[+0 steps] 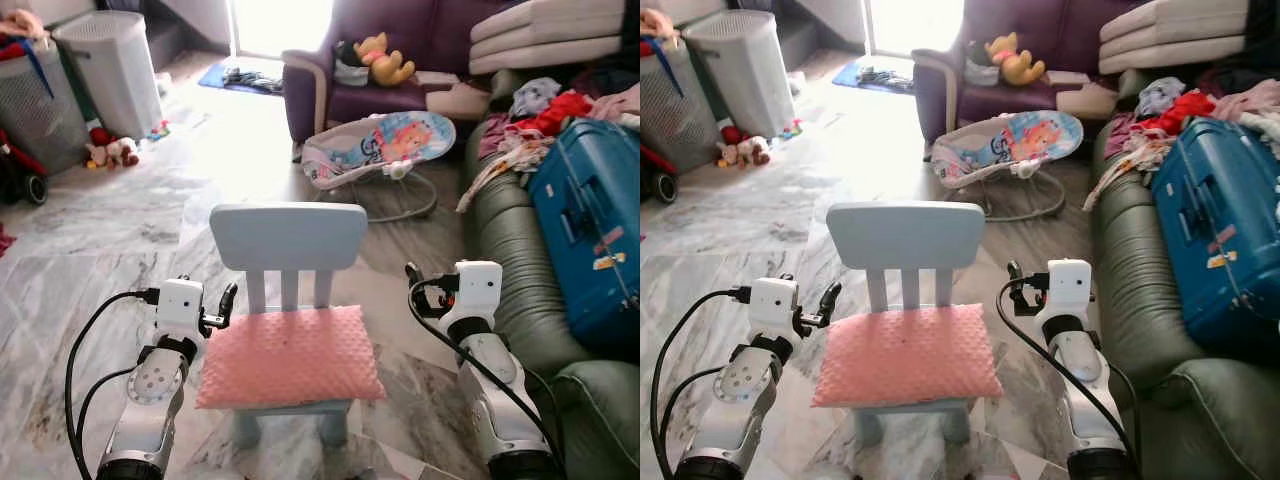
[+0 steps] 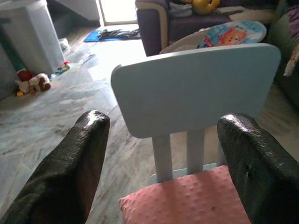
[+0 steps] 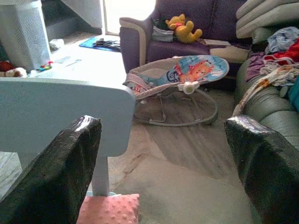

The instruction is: Move the pillow to the sofa

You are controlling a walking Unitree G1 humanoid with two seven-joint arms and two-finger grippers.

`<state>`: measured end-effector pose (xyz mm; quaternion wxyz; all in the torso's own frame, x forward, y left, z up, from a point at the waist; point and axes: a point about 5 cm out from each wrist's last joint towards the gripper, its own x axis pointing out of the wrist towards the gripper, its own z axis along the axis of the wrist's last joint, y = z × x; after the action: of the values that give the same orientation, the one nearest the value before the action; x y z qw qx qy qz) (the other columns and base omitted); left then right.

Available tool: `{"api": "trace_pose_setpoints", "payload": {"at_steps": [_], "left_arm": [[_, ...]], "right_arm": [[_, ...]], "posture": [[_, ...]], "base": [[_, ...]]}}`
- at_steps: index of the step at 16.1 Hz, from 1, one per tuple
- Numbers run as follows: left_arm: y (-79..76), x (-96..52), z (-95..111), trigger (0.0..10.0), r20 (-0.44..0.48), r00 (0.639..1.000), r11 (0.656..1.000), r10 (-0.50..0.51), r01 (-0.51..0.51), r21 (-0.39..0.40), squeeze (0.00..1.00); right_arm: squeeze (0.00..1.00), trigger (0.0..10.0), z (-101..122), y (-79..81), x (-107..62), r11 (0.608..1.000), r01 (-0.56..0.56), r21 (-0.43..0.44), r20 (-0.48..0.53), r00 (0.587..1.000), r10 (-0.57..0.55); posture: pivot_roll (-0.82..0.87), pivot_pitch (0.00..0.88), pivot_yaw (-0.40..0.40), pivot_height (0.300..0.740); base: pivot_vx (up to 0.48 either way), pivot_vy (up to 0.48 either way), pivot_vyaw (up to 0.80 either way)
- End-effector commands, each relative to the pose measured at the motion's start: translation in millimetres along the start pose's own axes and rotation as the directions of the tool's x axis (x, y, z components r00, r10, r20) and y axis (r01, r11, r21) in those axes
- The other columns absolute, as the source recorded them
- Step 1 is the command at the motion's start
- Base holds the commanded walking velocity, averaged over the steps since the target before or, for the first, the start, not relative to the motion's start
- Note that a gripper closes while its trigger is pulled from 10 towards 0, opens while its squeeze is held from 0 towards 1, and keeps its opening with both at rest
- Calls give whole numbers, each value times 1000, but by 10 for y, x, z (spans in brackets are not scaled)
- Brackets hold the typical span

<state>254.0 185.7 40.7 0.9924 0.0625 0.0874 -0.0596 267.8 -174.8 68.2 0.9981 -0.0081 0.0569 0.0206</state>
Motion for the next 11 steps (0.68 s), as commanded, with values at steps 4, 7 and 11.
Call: {"api": "trace_pose_setpoints", "payload": {"at_steps": [4,7,11], "left_arm": [[-8,-25,-1,10000,-4,1000,1000,-5,5,13,0],[-6,-35,-16,10000,-10,1000,999,-12,12,31,0],[65,-91,-4,10000,-2,1000,999,20,-20,31,0]], "right_arm": [[0,10000,3,-8,-8,1000,-1,22,3,1000,0],[0,10000,-9,-4,-11,999,-3,32,-3,1000,3],[0,10000,-46,-32,-65,998,16,55,-16,1000,-16]], "posture": [[-14,0,-48,740],[-12,0,-49,740],[-14,0,-45,740]], "base": [[0,0,0],[0,0,0],[0,0,0]]}}
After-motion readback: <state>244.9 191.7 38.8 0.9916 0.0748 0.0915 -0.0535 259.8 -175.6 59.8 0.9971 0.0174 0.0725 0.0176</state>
